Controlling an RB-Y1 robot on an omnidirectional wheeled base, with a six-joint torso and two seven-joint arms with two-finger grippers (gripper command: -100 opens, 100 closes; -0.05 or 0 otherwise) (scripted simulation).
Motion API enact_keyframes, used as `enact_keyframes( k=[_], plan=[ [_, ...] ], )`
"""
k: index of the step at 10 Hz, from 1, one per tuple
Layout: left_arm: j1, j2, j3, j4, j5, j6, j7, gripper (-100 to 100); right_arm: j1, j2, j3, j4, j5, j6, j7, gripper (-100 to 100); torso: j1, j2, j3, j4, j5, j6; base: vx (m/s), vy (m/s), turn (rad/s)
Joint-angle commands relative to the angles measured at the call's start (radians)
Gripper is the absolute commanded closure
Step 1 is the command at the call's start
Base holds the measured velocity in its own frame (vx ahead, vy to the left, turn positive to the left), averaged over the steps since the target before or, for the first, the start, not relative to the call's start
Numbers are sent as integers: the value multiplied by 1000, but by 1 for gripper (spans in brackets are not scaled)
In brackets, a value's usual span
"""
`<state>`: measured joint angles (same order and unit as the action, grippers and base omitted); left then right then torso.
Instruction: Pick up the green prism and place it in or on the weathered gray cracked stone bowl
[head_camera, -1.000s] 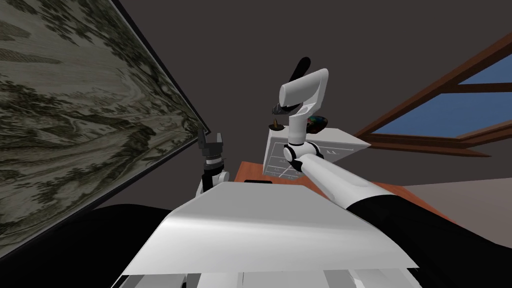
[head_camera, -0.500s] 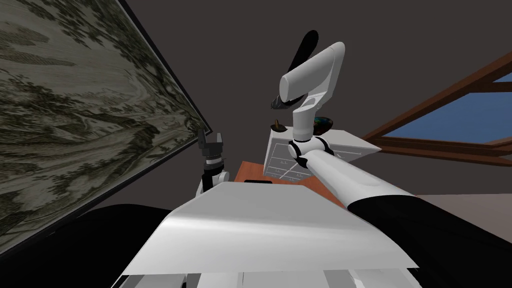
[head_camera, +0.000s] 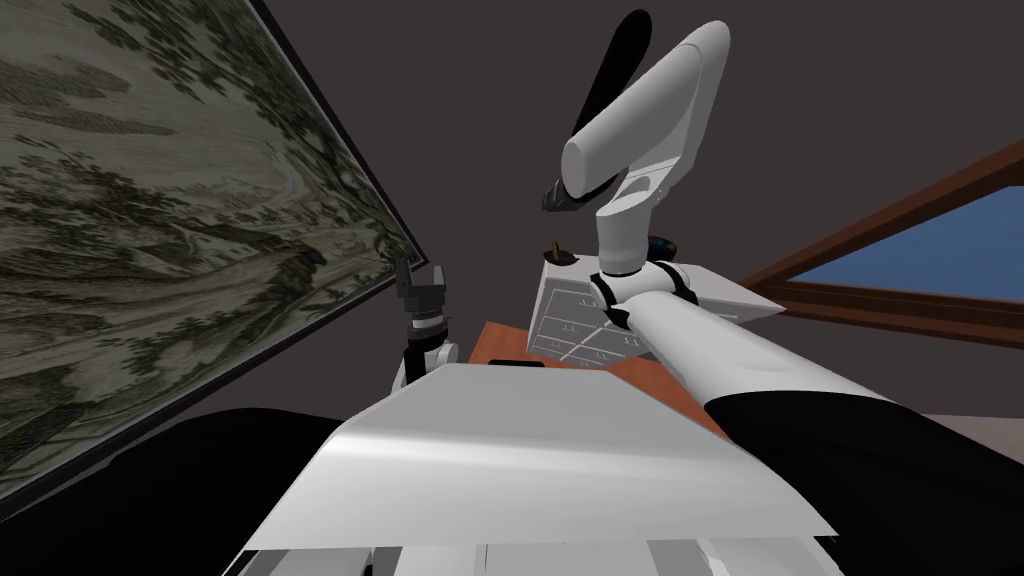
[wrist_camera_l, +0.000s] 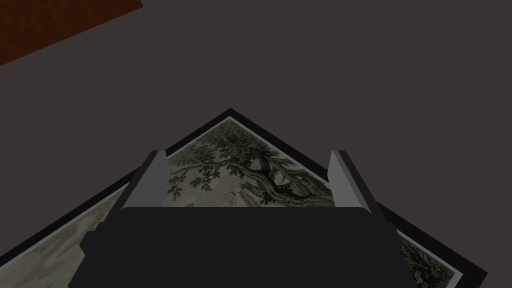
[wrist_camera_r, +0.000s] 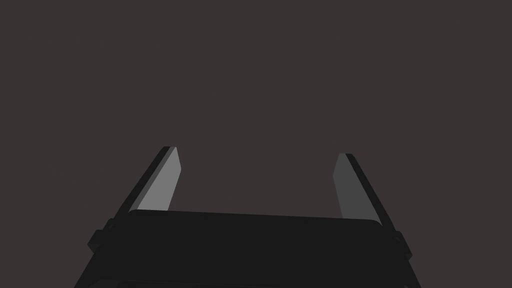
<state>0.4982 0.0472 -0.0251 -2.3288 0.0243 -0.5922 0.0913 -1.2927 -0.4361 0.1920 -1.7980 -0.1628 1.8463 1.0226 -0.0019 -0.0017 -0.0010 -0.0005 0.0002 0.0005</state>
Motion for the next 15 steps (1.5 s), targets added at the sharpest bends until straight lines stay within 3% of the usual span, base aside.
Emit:
enact_keyframes(
  k=[1,2,3,5,6,7,8,10,11,13,14,15],
  plan=[
    [0,0,0,0,0,0,0,0,-5,-39,36,-7,-50,7,-50,-100,0,0,0,0,0,0,17,-25,-15],
    [0,0,0,0,0,0,0,0,-5,-39,36,-7,-59,7,-79,-100,0,0,0,0,0,0,6,-1,-24],
    [0,0,0,0,0,0,0,0,-48,-84,82,-39,-99,32,-108,-100,2,0,0,0,0,0,21,-27,175],
    [0,0,0,0,0,0,0,0,-48,-132,127,-39,-157,32,-166,-100,0,0,0,0,0,0,18,-31,48],
    [0,0,0,0,0,0,0,0,-48,-132,127,-39,-166,32,-195,-100,1,0,0,0,0,0,3,-4,-17],
    [0,0,0,0,0,0,0,0,-91,-178,174,-71,-206,57,-223,-100,2,1,0,0,0,0,19,-25,180],
    [0,0,0,0,0,0,0,0,-91,-202,205,-71,-231,57,-254,-100,1,0,0,0,1,-1,19,-45,109],
    [0,0,0,0,0,0,0,0,-91,-226,218,-71,-273,57,-312,-100,0,0,0,0,0,0,7,-15,-15],
    [0,0,0,0,0,0,0,0,-134,-272,264,-103,-313,82,-341,-100,1,1,0,0,0,0,16,-31,194],
    [0,0,0,0,0,0,0,0,-134,-319,309,-103,-370,82,-400,-100,0,0,0,0,0,0,19,-35,40],
    [0,0,0,0,0,0,0,0,-134,-319,309,-103,-380,82,-428,-100,0,0,0,0,0,0,6,-1,-21],
    [0,0,0,0,0,0,0,0,-177,-365,355,-135,-419,106,-458,-100,2,0,0,0,0,0,26,-18,185]
  ],
)
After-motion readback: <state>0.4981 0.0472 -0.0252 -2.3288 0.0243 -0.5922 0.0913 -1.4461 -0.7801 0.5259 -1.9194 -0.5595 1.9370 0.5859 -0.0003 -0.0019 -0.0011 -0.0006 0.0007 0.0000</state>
